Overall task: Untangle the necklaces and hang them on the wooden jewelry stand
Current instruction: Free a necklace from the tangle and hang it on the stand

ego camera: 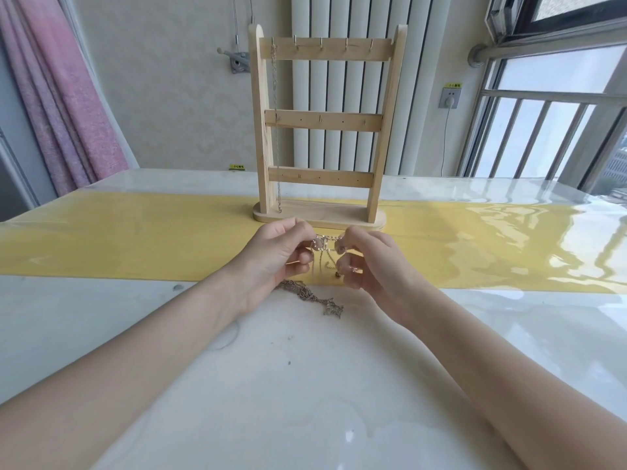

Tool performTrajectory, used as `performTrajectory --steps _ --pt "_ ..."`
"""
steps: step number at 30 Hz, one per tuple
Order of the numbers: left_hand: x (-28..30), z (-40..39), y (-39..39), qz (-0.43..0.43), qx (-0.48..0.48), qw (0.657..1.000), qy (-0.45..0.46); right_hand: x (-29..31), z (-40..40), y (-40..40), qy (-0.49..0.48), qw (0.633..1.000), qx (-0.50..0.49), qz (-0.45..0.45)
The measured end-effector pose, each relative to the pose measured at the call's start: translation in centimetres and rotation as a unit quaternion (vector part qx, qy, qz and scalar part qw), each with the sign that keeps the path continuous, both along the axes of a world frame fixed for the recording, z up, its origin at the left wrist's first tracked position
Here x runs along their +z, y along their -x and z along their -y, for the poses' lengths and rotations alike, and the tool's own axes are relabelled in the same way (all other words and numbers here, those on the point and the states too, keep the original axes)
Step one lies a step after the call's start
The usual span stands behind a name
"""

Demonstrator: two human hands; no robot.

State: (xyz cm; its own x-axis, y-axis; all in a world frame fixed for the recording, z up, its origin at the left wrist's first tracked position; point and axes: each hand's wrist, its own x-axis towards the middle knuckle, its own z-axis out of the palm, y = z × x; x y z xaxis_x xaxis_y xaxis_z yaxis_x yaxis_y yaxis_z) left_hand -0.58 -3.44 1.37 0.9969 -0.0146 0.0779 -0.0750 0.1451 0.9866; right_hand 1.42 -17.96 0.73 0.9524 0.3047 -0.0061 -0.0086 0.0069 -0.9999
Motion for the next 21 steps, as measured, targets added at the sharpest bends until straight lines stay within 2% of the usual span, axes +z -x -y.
performTrajectory --steps 4,9,13,21 --pt "0.01 0.24 0.15 -0.006 -0.048 0.999 -0.002 0.2 0.26 -0.16 -0.101 0.994 -0.013 -0.029" --pt "-0.24 -0.11 0.04 0.0 -0.03 0.999 -0.045 0.65 0.7 -0.23 -0.181 0.981 -0.002 -0.07" --pt "-0.23 -0.37 -0.13 -0.02 -0.027 0.999 -0.028 0.74 0.65 -0.09 -0.194 0.978 0.024 -0.076" --pt "-0.6 -0.23 0.03 -0.022 -0.029 0.995 -0.096 0.84 0.36 0.14 -0.177 0.981 0.058 -0.061"
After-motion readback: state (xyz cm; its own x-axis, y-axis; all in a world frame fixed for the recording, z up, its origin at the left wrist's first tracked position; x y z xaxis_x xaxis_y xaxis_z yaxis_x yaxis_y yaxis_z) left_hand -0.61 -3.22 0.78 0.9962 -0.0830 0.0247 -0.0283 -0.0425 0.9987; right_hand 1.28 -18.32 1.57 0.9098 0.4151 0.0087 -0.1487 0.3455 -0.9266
